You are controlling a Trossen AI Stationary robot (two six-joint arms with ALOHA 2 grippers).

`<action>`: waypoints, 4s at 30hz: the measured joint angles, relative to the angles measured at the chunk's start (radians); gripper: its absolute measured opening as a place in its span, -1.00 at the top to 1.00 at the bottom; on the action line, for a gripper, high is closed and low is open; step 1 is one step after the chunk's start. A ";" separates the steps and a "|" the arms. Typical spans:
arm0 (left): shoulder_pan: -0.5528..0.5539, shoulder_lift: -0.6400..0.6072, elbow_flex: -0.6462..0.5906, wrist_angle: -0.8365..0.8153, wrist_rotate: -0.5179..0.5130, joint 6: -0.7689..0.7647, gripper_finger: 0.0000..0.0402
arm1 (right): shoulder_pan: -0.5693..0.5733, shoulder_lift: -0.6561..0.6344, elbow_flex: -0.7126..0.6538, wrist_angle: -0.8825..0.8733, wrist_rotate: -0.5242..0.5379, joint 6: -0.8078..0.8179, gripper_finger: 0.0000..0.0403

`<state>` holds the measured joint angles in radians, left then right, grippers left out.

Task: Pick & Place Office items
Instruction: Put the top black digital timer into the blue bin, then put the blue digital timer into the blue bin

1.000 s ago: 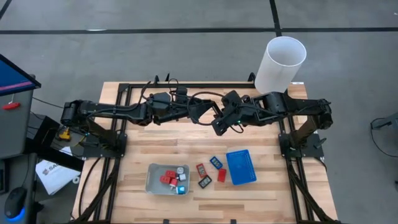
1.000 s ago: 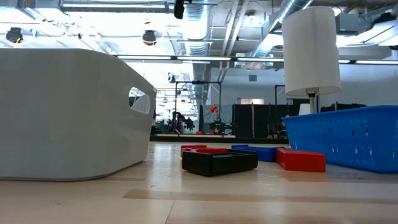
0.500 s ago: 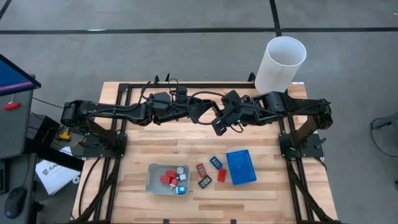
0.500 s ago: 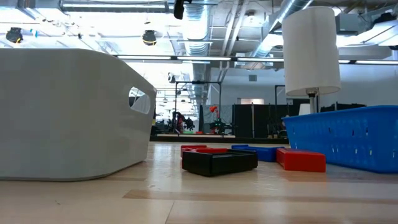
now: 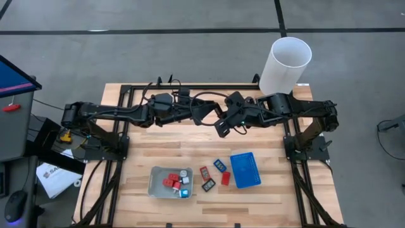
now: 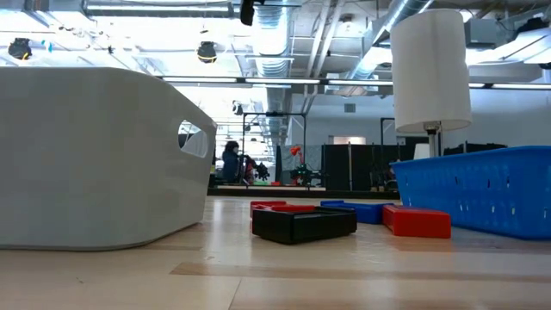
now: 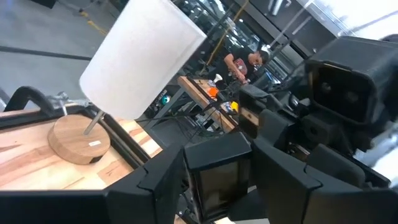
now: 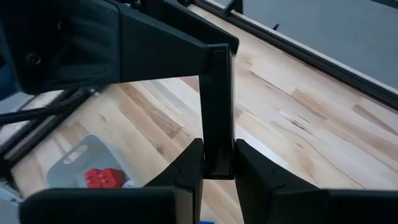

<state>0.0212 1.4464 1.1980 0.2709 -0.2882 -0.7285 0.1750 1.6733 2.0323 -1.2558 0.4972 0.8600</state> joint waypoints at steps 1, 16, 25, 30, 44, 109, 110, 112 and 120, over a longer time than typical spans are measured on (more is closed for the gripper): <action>0.000 -0.003 0.000 0.003 0.005 0.013 0.11 | 0.001 0.000 0.000 0.010 -0.002 -0.001 0.70; 0.097 -0.145 0.000 -0.131 -0.032 0.146 0.01 | 0.068 0.000 0.001 -0.052 -0.032 0.074 0.71; 0.203 -0.338 0.000 -0.580 -0.036 0.236 0.01 | 0.257 -0.005 -0.016 -0.307 -0.037 0.331 0.71; 0.208 -0.422 -0.001 -0.820 -0.035 0.235 0.01 | 0.367 -0.012 -0.122 -0.318 -0.079 0.510 0.71; 0.113 -0.526 -0.001 -0.972 -0.030 0.112 0.02 | 0.559 -0.009 -0.568 0.090 -0.191 1.001 0.71; -0.050 -0.444 0.000 -0.970 -0.190 0.010 0.02 | 0.305 -0.066 -0.841 0.302 -0.290 0.928 0.04; -0.055 -0.436 0.000 -0.964 -0.182 0.018 0.02 | 0.301 -0.084 -0.837 0.304 -0.272 0.908 0.05; -0.065 -0.415 0.000 -0.967 -0.171 0.023 0.01 | 0.284 -0.115 -0.829 0.316 -0.247 0.845 0.06; -0.101 -0.331 0.000 -0.960 -0.124 0.043 0.03 | 0.156 -0.180 -0.799 0.466 -0.258 0.370 0.11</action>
<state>-0.0796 1.1150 1.1978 -0.6890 -0.4120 -0.6853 0.3313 1.4937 1.2331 -0.7899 0.2393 1.2297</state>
